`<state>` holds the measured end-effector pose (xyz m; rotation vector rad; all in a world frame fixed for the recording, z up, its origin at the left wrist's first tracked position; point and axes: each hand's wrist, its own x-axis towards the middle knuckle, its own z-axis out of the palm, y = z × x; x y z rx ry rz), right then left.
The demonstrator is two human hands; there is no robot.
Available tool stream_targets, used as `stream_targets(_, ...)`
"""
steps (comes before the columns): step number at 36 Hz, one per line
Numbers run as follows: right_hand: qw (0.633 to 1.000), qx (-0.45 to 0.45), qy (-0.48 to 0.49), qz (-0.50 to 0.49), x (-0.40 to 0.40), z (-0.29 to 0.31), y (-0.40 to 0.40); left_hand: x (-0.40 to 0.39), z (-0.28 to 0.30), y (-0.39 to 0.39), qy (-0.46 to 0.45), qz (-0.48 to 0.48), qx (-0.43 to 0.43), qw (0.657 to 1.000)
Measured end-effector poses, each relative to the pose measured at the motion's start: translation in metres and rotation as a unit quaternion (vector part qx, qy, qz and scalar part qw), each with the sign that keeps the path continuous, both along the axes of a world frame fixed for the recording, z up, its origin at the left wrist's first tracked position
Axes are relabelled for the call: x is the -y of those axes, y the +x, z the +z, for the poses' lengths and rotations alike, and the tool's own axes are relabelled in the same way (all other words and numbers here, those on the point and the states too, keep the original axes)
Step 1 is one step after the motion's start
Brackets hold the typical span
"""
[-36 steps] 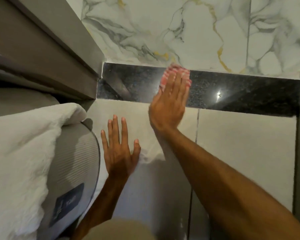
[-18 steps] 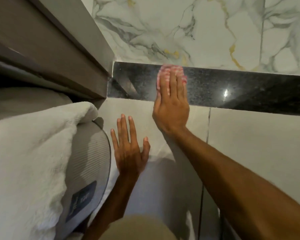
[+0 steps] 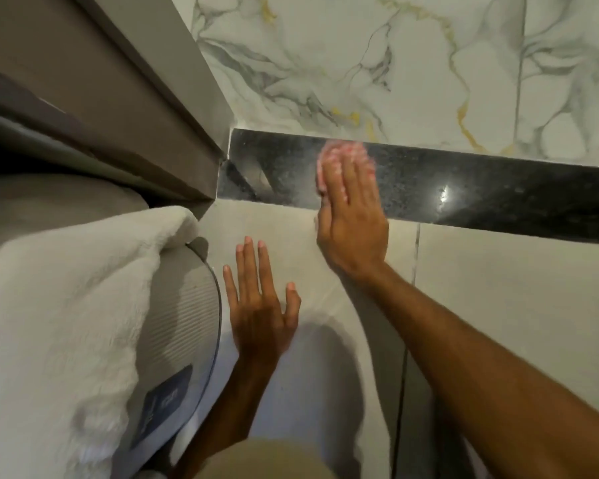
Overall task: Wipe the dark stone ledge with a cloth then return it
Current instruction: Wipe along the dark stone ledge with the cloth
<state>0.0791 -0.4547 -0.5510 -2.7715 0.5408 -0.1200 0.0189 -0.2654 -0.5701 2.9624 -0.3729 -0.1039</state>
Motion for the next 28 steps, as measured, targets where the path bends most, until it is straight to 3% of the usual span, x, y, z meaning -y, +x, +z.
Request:
stream_targets(2, 0.997, -0.008, 0.003, -0.082, -0.003, 0.004, 0.033, 0.001, -0.003, 0.000, -0.003, 0.005, 0.000, 1.000)
stream_targets(4, 0.996, -0.018, 0.014, -0.092, -0.014, 0.007, 0.063, 0.001, -0.004, 0.000, -0.006, 0.020, 0.006, 1.000)
stream_targets(6, 0.999, -0.029, 0.034, 0.013, -0.032, 0.008, 0.080, 0.000, -0.005, 0.000, -0.003, 0.033, 0.009, 0.999)
stream_targets(9, 0.975, -0.038, 0.043, 0.213, -0.055, 0.011, 0.074, 0.000, -0.002, 0.000, -0.004, 0.042, 0.000, 0.999)
stream_targets(13, 0.955, -0.030, 0.026, 0.293, -0.049, 0.009, 0.017, 0.000, 0.002, 0.002, 0.004, 0.036, -0.012, 0.999)
stream_targets(16, 0.967, -0.003, 0.014, 0.254, -0.019, 0.003, -0.014, 0.000, 0.003, 0.002, 0.020, 0.026, -0.013, 0.999)
stream_targets(20, 1.000, -0.002, 0.019, 0.018, -0.004, 0.002, 0.013, 0.000, 0.000, 0.004, 0.023, 0.023, -0.022, 0.999)
stream_targets(23, 0.993, -0.004, 0.036, -0.109, -0.020, 0.005, 0.049, -0.001, -0.003, 0.003, 0.016, 0.022, -0.014, 1.000)
stream_targets(25, 0.994, -0.010, 0.055, -0.089, -0.035, 0.005, 0.061, -0.001, -0.004, 0.003, 0.008, 0.017, -0.010, 1.000)
stream_targets(28, 0.996, -0.031, 0.052, 0.068, -0.049, 0.007, 0.046, -0.001, 0.000, 0.004, 0.023, 0.007, -0.020, 1.000)
